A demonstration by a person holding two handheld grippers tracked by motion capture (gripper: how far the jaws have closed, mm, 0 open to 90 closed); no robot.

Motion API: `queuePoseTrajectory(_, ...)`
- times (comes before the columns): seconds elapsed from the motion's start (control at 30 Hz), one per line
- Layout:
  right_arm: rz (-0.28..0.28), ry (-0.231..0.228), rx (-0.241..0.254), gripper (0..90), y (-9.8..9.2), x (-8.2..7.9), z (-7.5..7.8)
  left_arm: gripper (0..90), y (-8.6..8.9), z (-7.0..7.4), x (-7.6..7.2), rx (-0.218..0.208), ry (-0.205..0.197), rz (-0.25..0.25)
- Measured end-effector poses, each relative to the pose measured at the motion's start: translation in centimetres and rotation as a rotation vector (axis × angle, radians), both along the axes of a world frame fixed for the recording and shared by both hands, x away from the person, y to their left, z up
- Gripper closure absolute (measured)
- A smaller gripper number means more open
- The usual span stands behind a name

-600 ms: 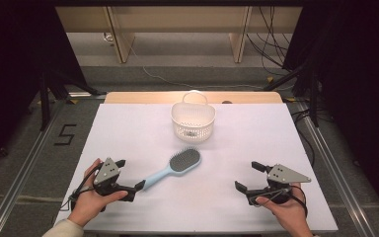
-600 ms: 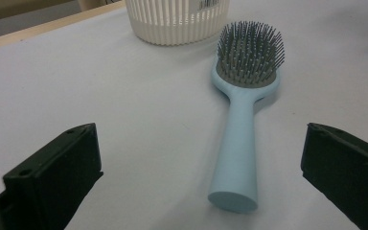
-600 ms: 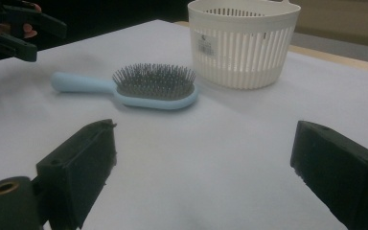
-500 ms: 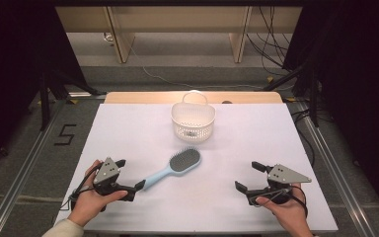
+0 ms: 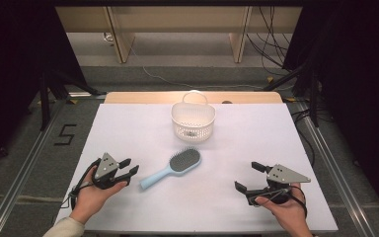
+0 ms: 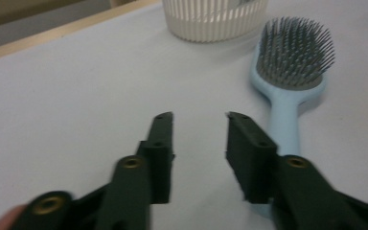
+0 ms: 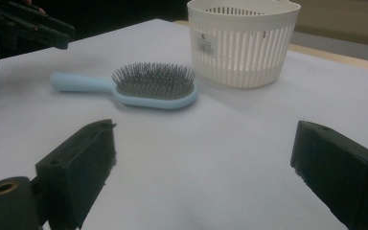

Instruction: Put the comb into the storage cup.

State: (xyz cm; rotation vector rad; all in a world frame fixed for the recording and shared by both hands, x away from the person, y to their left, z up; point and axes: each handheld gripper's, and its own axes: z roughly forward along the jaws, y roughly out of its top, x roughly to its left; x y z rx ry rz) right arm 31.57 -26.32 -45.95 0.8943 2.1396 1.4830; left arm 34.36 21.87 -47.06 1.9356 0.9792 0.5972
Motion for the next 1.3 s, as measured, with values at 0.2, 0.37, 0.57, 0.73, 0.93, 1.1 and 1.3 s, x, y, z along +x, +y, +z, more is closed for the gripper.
queuePoseTrajectory(0.2, -0.001, 0.006, 0.001, 9.3, 0.1, 0.1, -0.1, 89.3, -0.5, -0.5, 0.7, 0.03, 0.081, -0.015)
queuePoseTrajectory(0.37, 0.001, 0.008, -0.003, 9.7, 0.1, 0.1, -0.1, 89.6, -1.2, -1.1, 1.8, 0.064, 0.155, -0.033)
queuePoseTrajectory(0.57, 0.0, 0.011, -0.002, 9.9, 0.0, 0.1, -0.2, 89.7, -1.7, -1.6, 2.1, 0.091, 0.233, -0.065)
queuePoseTrajectory(0.73, 0.0, 0.013, -0.003, 10.3, 0.1, 0.1, -0.2, 89.7, -2.0, -1.8, 2.0, 0.102, 0.256, -0.083)
queuePoseTrajectory(0.93, 0.001, 0.015, 0.0, 10.5, 0.1, 0.1, -0.2, 89.7, -2.3, -1.9, 1.7, 0.123, 0.276, -0.108)
queuePoseTrajectory(1.1, 0.002, 0.017, 0.0, 10.6, 0.0, 0.1, -0.2, 89.7, -2.4, -2.0, 1.6, 0.13, 0.287, -0.119)
queuePoseTrajectory(1.3, 0.003, 0.018, 0.0, 10.8, 0.0, 0.1, -0.2, 89.7, -2.9, -1.8, 1.1, 0.145, 0.289, -0.14)
